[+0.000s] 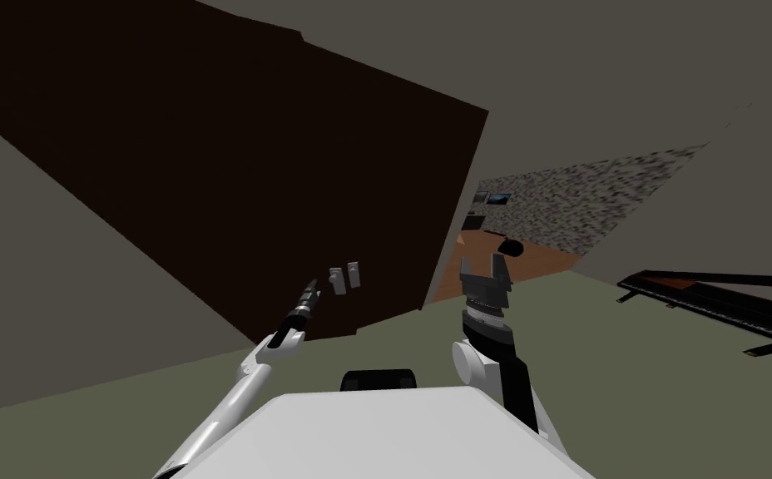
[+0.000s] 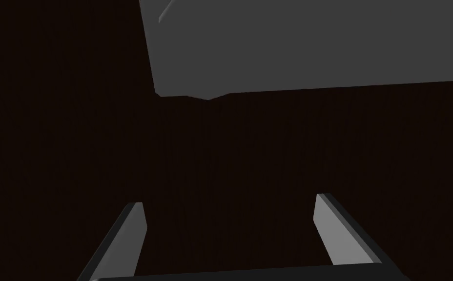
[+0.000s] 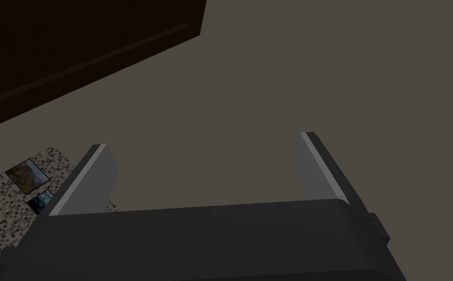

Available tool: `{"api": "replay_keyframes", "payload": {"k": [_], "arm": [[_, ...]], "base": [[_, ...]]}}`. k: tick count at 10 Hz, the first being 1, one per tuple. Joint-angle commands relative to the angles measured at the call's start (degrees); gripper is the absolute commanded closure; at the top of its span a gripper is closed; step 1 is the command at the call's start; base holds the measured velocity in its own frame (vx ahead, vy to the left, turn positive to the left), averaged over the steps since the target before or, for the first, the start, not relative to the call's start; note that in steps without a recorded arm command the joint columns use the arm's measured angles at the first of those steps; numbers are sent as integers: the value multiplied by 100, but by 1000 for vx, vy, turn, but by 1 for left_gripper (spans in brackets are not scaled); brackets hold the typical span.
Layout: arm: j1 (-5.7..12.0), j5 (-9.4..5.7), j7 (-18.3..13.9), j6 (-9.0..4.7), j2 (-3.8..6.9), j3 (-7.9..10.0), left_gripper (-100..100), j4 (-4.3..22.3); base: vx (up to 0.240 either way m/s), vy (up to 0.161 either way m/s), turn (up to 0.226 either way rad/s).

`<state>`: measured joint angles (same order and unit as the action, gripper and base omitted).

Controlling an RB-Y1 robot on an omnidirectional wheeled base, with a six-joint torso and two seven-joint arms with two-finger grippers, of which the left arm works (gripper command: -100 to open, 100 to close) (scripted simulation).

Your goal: Pull the door open

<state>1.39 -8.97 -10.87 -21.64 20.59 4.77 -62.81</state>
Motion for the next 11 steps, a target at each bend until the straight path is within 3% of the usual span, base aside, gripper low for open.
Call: {"api": "replay_keyframes", "payload": {"k": [1,2,3,4,9,11], "arm": [[89,19,17,-12,-77,-65,-100,-27],[154,31,19,-21,-125,-122,-100,-57],[108,28,34,28,-119,-79,-100,-91],[108,28,34,28,-119,-79,100,-91],[108,28,34,28,-119,-79,100,-91],[-20,16,7,36,-32,-48,100,-59]], "base": [[205,-83,-125],[203,-106,-139],[92,-52,-25],[-10,6,27],[-18,7,-8],[-171,72,33]]}}
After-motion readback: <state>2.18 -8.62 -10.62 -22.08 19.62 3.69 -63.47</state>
